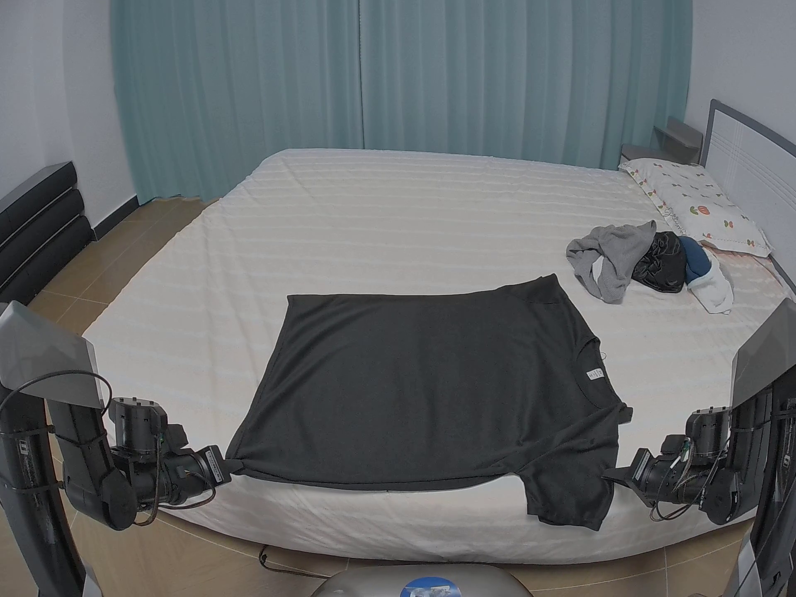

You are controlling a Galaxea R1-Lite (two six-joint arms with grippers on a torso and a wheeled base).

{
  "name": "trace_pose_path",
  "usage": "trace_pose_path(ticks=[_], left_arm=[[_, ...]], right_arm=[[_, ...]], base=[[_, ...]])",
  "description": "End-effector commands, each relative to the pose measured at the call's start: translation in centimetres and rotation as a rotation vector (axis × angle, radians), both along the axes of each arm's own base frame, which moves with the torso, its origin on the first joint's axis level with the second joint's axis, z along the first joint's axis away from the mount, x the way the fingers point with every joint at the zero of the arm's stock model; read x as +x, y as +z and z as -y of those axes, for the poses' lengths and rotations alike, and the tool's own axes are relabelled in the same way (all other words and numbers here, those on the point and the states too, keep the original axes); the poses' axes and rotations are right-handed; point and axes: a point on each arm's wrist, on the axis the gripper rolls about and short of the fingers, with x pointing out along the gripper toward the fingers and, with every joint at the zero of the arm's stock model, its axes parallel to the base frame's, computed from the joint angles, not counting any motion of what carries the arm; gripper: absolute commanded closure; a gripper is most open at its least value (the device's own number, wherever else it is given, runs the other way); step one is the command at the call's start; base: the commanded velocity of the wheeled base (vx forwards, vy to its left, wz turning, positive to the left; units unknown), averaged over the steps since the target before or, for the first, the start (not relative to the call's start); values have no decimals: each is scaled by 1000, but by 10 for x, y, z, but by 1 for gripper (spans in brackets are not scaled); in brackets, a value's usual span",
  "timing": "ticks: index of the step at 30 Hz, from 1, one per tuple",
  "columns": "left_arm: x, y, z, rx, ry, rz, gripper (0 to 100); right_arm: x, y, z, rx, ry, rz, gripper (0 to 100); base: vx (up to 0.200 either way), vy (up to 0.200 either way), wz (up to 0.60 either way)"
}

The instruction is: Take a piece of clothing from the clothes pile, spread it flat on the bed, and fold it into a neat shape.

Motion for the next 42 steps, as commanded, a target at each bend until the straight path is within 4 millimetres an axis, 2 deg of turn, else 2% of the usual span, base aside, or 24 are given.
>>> trace_pose_path(ticks=[1,4,14,20,25,33,42], left_arm=[[-1,0,0,1,1,-1,100],[-4,2,0,4,-1,-2,100],[-11,4,-2,22,-8,-6,100],[-25,5,-3,95,-78,-4,100],[-28,5,-3,125,-100,0,100],[-34,4,-6,169,-129,-3,100],[-37,5,-9,195,-139,8,100]], right_arm=[[-5,2,3,-3,-9,-4,100],[-18,14,7,-15,-17,-1,100],[-30,31,8,-52,-3,-34,100],[-43,33,8,-135,85,-96,100],[-57,35,6,-212,150,-163,100],[-60,47,6,-276,128,-120,100],[-69,53,2,-285,162,-143,100]], base=[[0,0,0],[0,0,0],[0,0,0],[0,0,0],[0,0,0],[0,0,0],[0,0,0]])
